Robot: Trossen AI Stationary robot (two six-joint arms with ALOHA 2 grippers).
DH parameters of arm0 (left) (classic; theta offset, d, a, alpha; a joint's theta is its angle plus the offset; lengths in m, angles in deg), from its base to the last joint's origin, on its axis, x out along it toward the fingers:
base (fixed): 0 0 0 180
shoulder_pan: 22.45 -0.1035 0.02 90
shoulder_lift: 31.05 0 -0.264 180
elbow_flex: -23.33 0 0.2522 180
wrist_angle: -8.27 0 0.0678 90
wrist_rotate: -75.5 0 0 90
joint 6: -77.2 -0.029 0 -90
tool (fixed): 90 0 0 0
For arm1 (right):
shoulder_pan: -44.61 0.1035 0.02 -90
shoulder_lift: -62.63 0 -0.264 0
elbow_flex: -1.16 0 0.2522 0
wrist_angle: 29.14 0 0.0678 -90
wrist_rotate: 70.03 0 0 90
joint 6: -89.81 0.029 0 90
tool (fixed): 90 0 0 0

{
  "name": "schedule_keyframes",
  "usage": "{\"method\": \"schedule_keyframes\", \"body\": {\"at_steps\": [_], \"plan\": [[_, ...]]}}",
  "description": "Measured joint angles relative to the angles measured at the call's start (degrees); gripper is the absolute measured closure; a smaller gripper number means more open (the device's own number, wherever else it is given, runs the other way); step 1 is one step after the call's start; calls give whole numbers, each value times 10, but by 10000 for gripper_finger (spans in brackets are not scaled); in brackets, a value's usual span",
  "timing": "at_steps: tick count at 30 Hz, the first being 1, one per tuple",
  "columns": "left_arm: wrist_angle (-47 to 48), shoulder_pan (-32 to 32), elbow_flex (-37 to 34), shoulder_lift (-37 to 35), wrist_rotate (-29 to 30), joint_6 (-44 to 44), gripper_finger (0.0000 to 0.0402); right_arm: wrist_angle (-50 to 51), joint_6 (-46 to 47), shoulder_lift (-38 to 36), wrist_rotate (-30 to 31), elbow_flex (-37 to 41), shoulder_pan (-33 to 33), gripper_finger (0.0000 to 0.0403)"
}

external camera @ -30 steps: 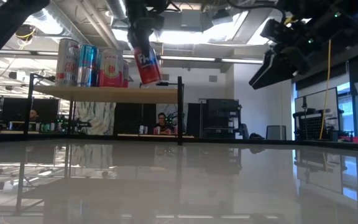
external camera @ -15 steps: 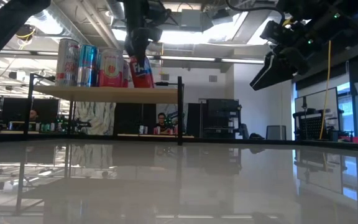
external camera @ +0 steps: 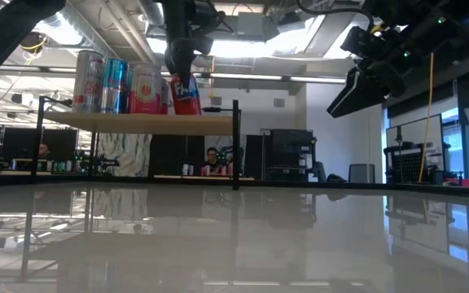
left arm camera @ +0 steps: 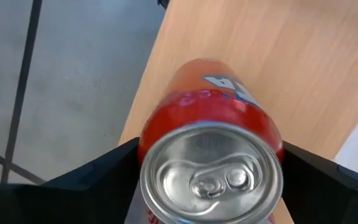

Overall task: Place canned beverage on shelf
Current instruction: Put the bottom red soda can on the shelf

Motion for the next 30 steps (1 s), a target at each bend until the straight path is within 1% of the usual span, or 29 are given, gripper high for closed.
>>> {"method": "schedule_keyframes", "body": {"at_steps": [11,18,25,30], "plan": [[-17,0,0,0,6,-10,71,-2,-2,0,0,0,0,132],[-16,1,0,0,57,-11,71,-2,-2,0,0,0,0,132],[-18,2,0,0,168,-11,70,-2,-2,0,0,0,0,132],[-18,7,0,0,175,-11,70,-4,-2,0,-1,0,0,132]]}}
